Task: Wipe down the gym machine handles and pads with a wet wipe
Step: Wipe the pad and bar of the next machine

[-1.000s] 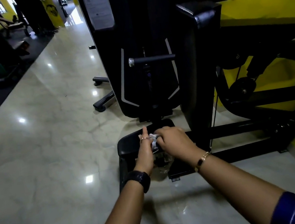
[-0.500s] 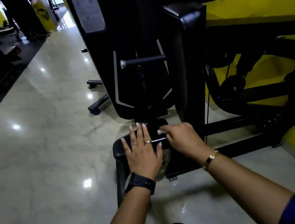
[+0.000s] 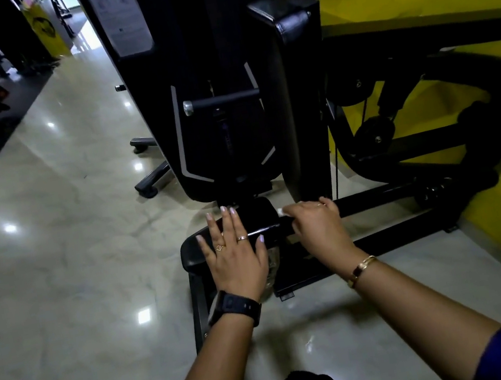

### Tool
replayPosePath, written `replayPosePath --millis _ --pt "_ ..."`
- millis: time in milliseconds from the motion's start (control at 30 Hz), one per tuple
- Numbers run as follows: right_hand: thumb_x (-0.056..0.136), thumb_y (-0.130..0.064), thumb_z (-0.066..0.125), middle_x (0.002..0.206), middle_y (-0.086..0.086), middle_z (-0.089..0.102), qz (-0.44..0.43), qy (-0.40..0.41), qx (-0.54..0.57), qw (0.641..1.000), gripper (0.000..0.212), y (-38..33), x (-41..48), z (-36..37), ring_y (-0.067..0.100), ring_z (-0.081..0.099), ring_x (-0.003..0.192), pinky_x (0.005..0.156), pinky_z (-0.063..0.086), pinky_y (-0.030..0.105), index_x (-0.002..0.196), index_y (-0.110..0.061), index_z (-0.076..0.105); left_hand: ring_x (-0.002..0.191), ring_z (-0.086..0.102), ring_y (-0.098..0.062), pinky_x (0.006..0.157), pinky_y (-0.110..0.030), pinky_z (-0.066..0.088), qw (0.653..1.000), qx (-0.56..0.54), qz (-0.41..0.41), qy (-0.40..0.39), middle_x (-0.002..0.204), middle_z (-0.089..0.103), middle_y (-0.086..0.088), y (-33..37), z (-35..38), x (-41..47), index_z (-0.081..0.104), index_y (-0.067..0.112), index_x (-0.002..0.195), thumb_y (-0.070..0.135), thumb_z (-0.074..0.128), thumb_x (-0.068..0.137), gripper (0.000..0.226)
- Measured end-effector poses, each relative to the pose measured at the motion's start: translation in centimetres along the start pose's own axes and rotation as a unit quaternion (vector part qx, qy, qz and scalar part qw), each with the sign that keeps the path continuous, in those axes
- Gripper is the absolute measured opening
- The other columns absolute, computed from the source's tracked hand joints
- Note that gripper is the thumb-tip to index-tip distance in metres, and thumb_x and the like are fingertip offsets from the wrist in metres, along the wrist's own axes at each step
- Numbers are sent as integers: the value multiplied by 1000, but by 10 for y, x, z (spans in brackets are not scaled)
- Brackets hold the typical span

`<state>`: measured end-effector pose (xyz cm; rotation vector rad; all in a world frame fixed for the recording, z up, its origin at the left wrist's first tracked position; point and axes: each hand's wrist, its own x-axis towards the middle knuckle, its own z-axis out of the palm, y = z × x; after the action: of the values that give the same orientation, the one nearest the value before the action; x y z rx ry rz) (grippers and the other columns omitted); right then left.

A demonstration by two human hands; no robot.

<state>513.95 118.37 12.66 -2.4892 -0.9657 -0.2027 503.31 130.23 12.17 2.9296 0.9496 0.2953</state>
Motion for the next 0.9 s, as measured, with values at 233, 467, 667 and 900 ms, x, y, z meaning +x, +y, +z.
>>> replayPosePath --millis 233,467,667,900 --pt "94 -11 50 145 2 48 -96 -48 8 994 48 -39 -8 3 17 40 137 116 13 40 141 -23 46 137 -35 -24 116 -46 -17 1000 18 14 18 162 -19 -6 1 3 1 -14 12 153 44 26 103 72" --pt "88 8 49 130 2 61 35 -6 -33 999 53 42 -8 -26 17 45 133 116 8 41 131 -21 58 147 -16 -27 114 -45 -21 997 63 21 49 162 14 -10 12 8 3 20 10 153 43 17 97 64" --pt "81 4 60 119 1 67 8 48 1 999 49 22 -14 -3 17 60 117 111 27 44 123 -20 63 147 14 -28 119 -43 -11 997 47 55 34 151 40 -14 34 13 4 45 5 142 42 24 90 67" --pt "72 8 64 127 3 64 -83 91 -22 992 65 31 -27 6 18 56 123 111 30 54 132 -17 58 148 9 -28 117 -44 -6 996 43 53 54 155 32 -16 46 21 8 33 5 148 39 27 93 65"
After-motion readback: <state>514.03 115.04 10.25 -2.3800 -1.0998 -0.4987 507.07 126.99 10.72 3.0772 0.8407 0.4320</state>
